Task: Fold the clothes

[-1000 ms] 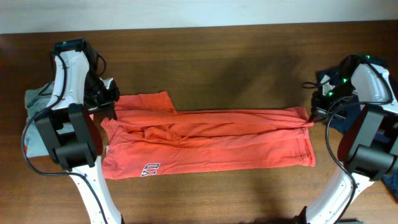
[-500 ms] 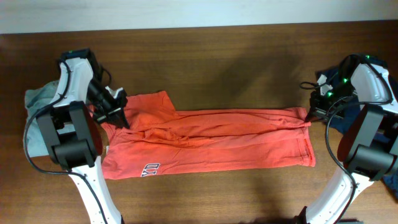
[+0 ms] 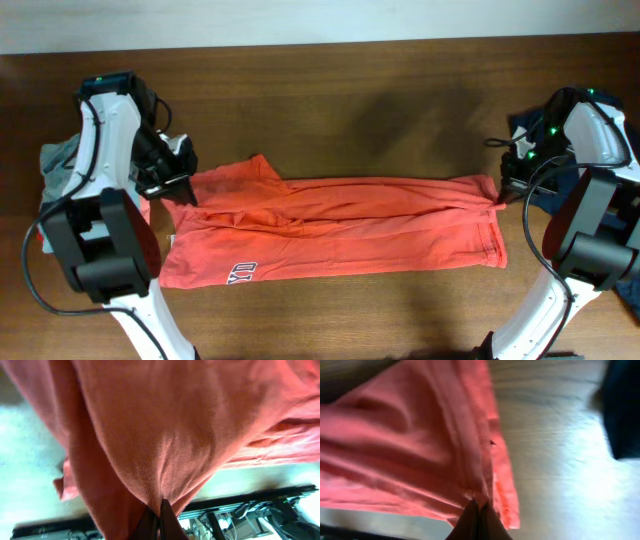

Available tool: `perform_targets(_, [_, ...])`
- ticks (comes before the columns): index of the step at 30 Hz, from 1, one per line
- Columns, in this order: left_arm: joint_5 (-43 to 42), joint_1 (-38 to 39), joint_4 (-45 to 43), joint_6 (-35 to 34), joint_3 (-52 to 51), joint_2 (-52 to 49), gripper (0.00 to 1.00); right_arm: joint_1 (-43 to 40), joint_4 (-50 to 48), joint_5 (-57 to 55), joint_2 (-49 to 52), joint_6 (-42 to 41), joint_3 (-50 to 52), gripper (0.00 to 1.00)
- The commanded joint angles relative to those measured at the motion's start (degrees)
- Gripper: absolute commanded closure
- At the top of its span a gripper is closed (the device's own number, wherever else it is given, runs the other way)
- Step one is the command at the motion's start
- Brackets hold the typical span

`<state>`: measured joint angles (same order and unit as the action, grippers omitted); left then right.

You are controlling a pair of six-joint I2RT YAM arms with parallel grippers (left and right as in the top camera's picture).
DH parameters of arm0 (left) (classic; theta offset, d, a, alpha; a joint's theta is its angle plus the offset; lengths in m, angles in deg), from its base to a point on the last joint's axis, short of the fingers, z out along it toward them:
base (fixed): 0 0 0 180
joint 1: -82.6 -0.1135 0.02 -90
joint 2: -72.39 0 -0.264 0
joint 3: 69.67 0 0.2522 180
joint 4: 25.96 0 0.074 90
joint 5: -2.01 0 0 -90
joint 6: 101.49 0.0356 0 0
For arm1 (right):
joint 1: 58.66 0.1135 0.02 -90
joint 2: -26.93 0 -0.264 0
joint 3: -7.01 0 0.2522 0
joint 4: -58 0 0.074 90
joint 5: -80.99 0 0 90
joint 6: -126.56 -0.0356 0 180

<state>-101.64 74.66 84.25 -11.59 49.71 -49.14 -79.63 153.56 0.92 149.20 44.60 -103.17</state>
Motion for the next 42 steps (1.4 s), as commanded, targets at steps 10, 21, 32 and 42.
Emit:
perform_targets(10, [13.4, -1.62, -7.43, -9.44, -15.37, 0.44, 1.0, -0.22, 0.07, -8.04, -1.57, -4.09, -0.24, 0.96])
perform_targets(21, [13.2, -5.49, -10.12, -11.43, -15.5, 0.44, 1.0, -0.22, 0.02, -10.34, -0.92, -6.21, -0.22, 0.96])
perform_targets(32, [12.81, -4.09, -9.16, -11.41, -15.5, 0.44, 0.73, -0.07, 0.5, -8.24, -0.92, -6.16, -0.22, 0.76])
perform_targets(42, [11.76, -4.09, -8.79, -11.23, -15.47, 0.44, 0.65, -0.07, 0.5, -8.26, -0.92, -6.16, -0.22, 0.75])
